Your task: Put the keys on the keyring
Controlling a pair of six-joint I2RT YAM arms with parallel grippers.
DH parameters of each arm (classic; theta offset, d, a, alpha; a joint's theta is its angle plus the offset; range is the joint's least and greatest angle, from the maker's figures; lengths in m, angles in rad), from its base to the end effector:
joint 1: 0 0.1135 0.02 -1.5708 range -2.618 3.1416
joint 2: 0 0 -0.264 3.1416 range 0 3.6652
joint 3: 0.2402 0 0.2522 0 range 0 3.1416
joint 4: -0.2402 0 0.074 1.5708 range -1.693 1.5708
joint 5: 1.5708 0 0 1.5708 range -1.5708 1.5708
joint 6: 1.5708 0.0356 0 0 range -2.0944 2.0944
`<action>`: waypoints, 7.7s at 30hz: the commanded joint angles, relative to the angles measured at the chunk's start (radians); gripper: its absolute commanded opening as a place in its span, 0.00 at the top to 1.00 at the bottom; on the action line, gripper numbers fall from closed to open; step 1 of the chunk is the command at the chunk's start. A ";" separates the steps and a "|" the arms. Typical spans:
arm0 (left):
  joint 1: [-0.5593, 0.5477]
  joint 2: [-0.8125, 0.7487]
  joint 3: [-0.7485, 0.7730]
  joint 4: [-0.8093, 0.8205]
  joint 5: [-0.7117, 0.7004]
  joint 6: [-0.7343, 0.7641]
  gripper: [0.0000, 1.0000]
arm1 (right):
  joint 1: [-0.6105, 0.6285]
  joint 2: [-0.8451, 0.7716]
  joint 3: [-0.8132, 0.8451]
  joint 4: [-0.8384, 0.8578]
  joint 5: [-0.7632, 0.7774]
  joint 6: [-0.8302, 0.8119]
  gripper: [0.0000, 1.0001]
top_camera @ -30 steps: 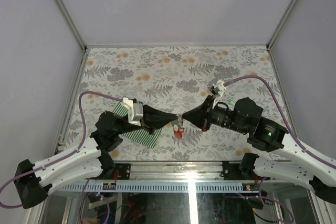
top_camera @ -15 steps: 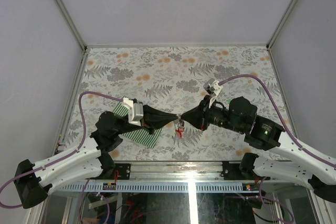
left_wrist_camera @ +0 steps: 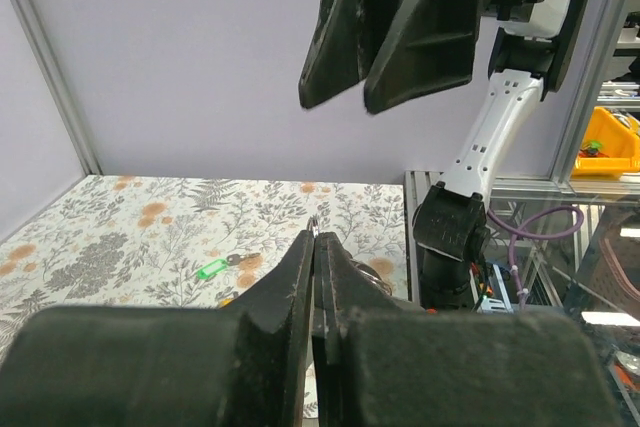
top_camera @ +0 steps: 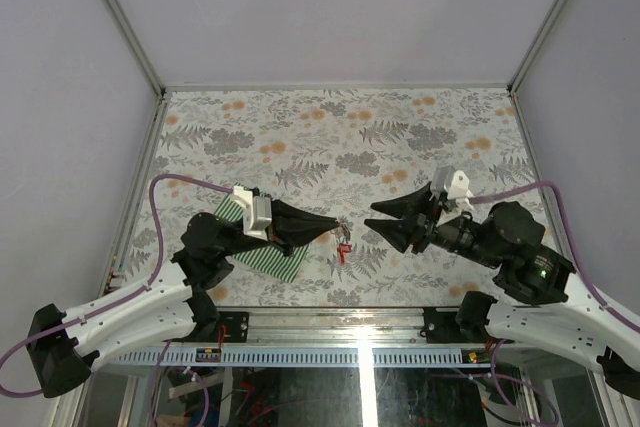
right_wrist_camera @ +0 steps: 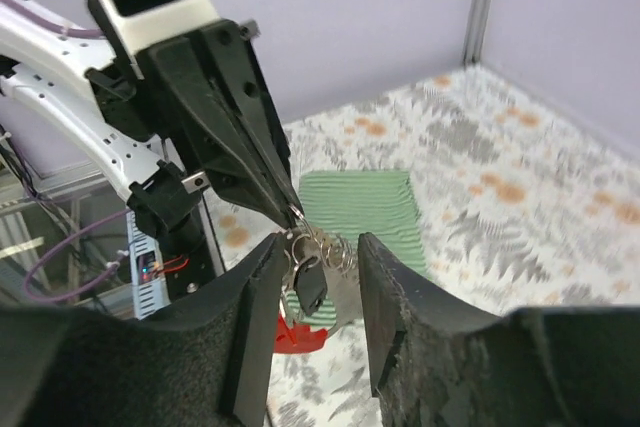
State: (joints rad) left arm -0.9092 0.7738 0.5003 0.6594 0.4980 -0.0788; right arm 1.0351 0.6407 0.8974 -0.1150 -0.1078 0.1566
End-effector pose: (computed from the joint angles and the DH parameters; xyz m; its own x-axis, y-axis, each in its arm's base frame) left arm 0.0976 -0.1531 0.3292 0.1546 -0.3111 -0.9377 0.9803 0.1666 0.1063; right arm 0.0673 0.1209 0.4070 -0.0706 0.1848 -0.9802 -0.9094 0.3919 0.1394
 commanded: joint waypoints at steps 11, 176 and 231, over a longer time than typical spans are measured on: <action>-0.005 -0.012 0.040 0.203 0.116 -0.082 1.00 | 0.006 0.042 -0.048 0.271 -0.355 -0.327 0.57; -0.005 0.022 -0.077 0.273 -0.053 -0.071 1.00 | 0.005 -0.014 -0.226 0.394 0.174 0.631 0.52; -0.006 0.012 -0.069 0.259 -0.072 -0.054 1.00 | 0.005 -0.001 -0.233 0.362 0.061 0.668 1.00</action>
State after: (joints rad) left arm -0.9100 0.8062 0.4278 0.8371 0.4572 -0.1455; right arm 1.0363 0.6552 0.6399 0.2306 -0.0452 0.8318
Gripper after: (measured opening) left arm 0.015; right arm 0.009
